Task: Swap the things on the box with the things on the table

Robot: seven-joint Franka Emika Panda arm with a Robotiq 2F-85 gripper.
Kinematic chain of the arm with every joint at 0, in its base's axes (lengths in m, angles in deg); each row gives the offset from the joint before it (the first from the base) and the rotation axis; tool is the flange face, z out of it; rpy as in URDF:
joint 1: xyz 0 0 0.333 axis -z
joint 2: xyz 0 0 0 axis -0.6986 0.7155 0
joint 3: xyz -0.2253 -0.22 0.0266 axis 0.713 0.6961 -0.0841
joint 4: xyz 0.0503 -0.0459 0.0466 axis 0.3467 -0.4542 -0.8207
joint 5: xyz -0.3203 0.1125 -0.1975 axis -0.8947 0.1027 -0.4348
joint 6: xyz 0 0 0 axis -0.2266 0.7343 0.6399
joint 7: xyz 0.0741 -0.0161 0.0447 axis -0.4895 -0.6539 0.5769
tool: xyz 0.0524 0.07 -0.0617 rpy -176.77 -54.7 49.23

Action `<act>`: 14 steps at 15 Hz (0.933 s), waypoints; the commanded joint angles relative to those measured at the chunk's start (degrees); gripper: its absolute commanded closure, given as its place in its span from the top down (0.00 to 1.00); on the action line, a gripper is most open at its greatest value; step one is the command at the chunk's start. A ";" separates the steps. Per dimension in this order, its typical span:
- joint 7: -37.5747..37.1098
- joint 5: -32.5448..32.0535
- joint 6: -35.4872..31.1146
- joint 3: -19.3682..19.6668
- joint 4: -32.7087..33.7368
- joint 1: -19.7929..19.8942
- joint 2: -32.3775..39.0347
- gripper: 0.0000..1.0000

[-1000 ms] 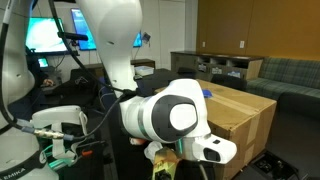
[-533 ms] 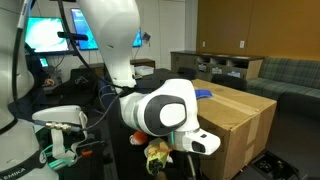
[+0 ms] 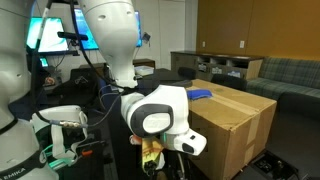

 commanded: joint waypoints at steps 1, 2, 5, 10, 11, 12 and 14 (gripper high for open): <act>11.91 9.16 -4.62 -5.05 0.91 4.61 3.08 1.00; 14.46 11.22 -5.12 -6.40 1.47 5.72 4.05 1.00; 21.17 15.89 -5.57 -10.67 3.33 10.01 6.77 1.00; 26.81 17.09 -4.89 -11.50 7.45 13.12 11.04 1.00; 27.39 16.96 -4.80 -11.26 8.20 13.27 11.67 1.00; 27.83 16.88 -4.75 -11.16 8.84 13.45 12.22 1.00; 28.59 16.64 -4.62 -10.99 10.05 13.66 13.46 1.00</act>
